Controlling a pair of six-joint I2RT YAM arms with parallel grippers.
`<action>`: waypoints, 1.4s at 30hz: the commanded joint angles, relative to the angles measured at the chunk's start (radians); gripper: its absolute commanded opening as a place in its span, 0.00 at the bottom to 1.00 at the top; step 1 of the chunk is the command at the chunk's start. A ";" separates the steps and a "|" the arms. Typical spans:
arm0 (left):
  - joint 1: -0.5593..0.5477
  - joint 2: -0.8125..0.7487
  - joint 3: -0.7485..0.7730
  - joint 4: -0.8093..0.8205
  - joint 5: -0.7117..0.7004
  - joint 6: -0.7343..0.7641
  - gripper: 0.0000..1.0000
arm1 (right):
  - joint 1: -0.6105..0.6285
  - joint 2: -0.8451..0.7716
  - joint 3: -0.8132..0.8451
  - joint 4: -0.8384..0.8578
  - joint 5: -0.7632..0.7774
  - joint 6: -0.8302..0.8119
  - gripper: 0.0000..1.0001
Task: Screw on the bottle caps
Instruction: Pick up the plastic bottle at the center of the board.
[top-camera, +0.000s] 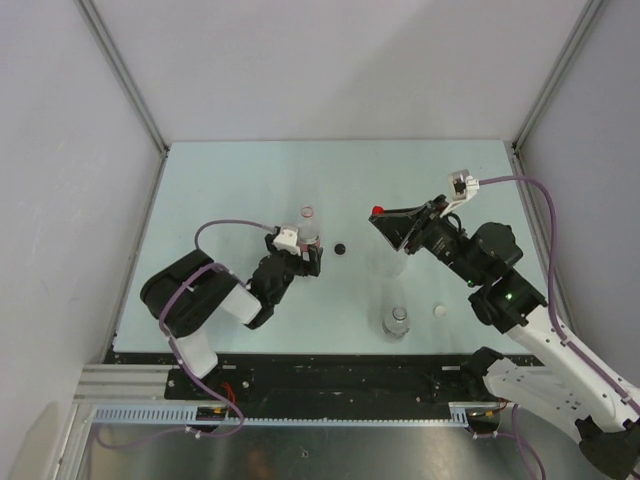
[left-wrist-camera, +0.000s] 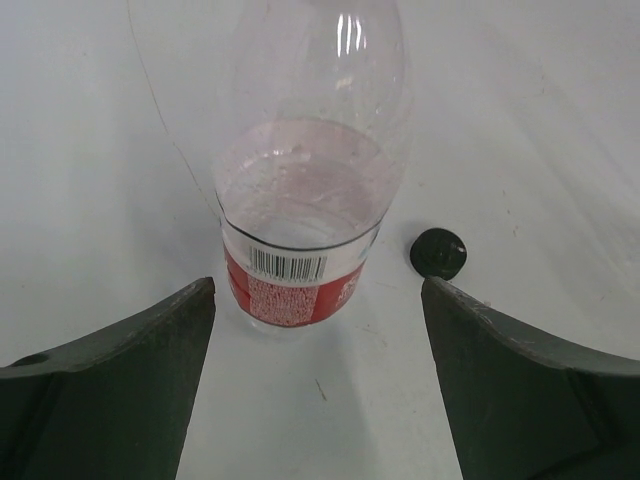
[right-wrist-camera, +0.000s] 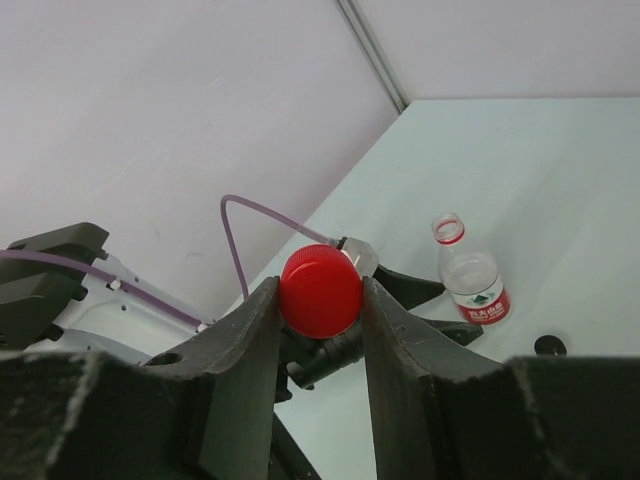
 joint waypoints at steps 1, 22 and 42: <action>0.006 0.006 0.015 0.119 -0.041 0.011 0.88 | -0.005 0.010 0.039 0.025 0.002 -0.010 0.38; 0.007 0.001 0.132 -0.068 -0.126 -0.045 0.99 | -0.009 -0.055 0.038 -0.038 0.068 -0.034 0.39; 0.037 0.027 0.213 -0.219 -0.046 -0.089 0.77 | -0.011 -0.127 0.039 -0.068 0.112 -0.012 0.39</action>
